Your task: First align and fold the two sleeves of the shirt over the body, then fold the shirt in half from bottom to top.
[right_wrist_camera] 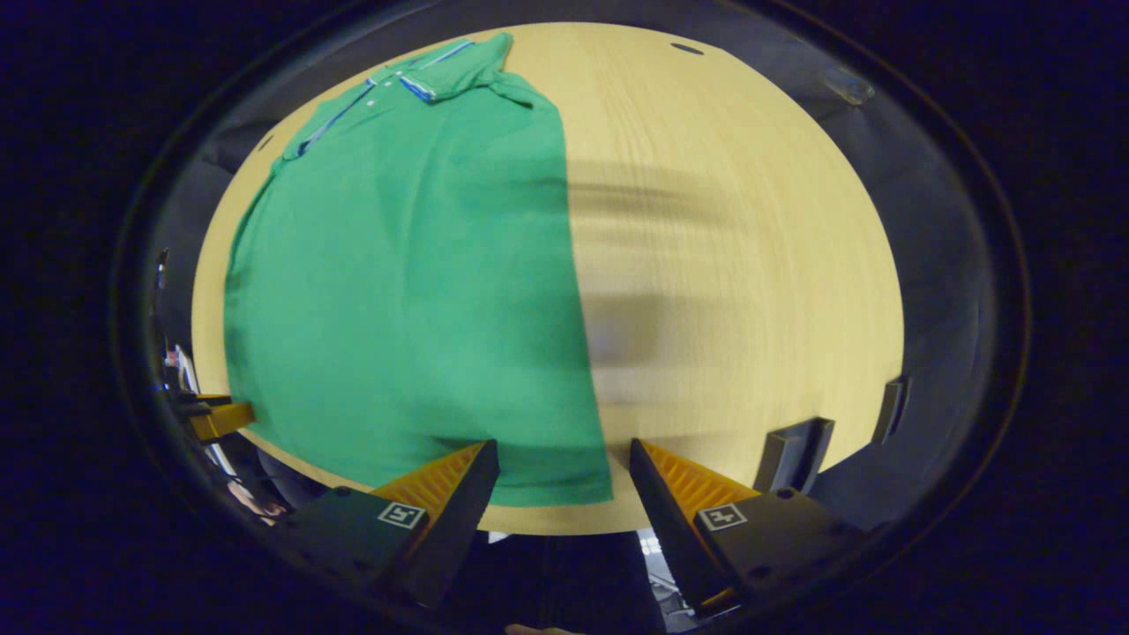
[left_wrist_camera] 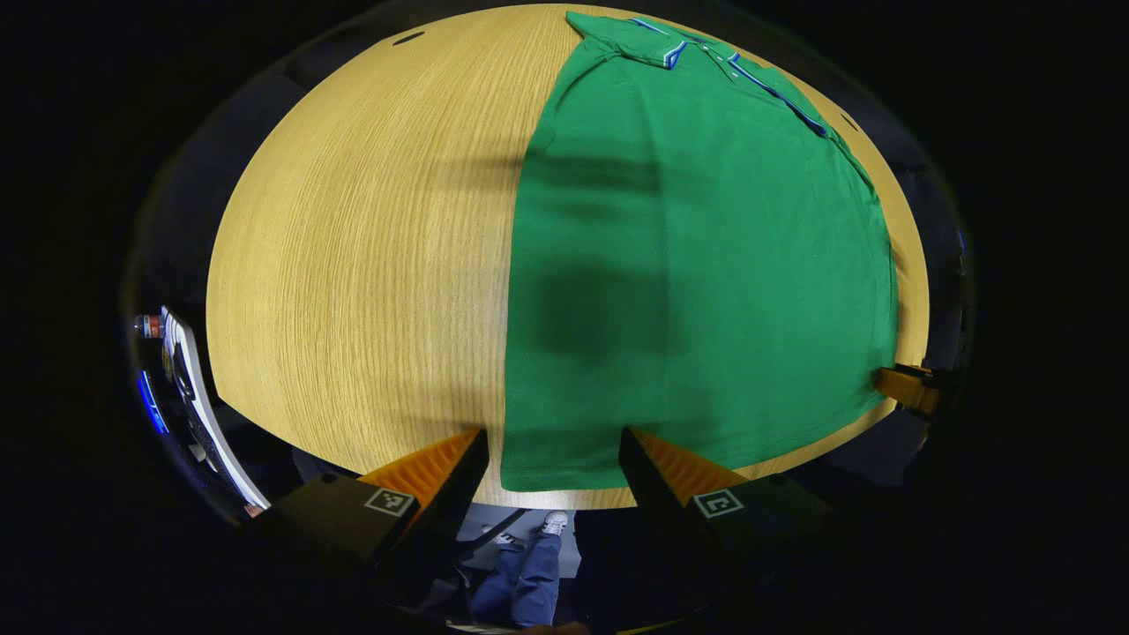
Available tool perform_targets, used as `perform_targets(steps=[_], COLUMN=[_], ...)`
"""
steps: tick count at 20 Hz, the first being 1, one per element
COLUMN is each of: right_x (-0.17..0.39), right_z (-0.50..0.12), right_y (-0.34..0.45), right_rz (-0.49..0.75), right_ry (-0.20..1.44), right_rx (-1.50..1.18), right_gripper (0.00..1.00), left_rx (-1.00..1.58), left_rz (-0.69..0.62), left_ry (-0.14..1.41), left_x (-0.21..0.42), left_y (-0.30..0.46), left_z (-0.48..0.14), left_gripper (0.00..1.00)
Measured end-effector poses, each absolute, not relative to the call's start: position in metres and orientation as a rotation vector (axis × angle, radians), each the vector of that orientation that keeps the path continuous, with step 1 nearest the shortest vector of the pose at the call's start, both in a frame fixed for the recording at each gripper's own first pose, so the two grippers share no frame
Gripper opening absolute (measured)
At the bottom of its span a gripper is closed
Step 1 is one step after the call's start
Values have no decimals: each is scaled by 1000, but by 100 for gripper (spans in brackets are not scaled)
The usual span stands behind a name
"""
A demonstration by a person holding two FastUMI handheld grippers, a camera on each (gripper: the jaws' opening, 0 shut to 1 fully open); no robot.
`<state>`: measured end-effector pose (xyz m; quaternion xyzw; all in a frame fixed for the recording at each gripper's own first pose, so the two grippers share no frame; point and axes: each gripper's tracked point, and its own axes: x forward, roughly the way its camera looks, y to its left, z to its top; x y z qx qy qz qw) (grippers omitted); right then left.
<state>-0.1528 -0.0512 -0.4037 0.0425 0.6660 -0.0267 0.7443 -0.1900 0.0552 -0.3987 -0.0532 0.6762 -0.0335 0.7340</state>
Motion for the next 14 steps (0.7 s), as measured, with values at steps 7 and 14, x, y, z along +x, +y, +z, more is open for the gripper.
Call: perform_targets(steps=[7,14], right_x=[-150,-150], right_z=[-404,-405], right_y=[-36,-34], right_rz=[-4,12], right_ry=[1436,1422], right_rx=[12,6], right_gripper=[83,63], left_rx=[-101,-48], left_rz=[-84,-143], left_ry=[1473,1471], left_x=[-190,-187], left_y=[53,36], left_z=[-399,-399], left_gripper=[98,55])
